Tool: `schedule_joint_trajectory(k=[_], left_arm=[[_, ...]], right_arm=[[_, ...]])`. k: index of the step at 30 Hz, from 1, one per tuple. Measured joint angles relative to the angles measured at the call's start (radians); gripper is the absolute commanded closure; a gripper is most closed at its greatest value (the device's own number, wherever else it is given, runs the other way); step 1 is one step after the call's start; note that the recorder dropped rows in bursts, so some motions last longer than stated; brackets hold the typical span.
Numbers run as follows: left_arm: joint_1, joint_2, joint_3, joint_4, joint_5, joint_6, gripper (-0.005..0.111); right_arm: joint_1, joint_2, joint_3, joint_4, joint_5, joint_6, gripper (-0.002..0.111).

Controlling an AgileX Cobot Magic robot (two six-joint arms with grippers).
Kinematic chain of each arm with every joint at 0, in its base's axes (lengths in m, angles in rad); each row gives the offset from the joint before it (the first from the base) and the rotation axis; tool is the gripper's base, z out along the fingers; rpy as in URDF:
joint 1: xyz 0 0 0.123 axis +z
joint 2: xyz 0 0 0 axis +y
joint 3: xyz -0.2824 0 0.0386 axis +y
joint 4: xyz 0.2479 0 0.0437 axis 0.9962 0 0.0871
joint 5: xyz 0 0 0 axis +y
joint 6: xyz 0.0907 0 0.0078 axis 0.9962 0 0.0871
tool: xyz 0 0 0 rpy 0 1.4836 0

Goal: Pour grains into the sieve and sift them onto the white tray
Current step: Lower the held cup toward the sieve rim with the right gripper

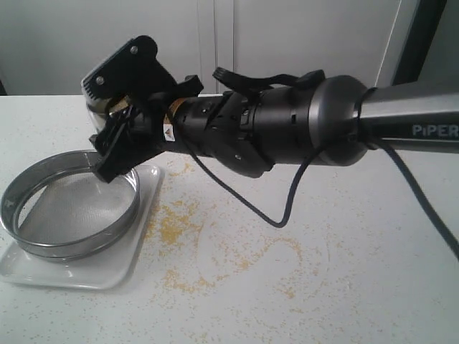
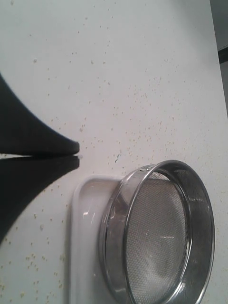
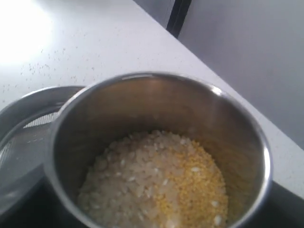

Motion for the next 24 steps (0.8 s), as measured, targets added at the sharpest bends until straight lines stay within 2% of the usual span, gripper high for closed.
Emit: schedule_joint_trajectory(k=[5,11,17,24], left_arm=[[0.0,0.0,0.0,0.0,0.0,0.0,0.107],[0.0,0.0,0.0,0.0,0.0,0.0,0.107],[0.0,0.0,0.0,0.0,0.0,0.0,0.107],[0.0,0.0,0.0,0.0,0.0,0.0,0.107]], right_arm=[[0.012,0.03,-0.007,0.063,0.123,-0.048,0.108],[0.012,0.055,-0.096,0.067,0.294,-0.059,0.108],[0.012,0.062,-0.158,0.071,0.382,-0.06,0.108],[0.012,0.062,-0.209,0.214,0.516,-0.255,0.108]])
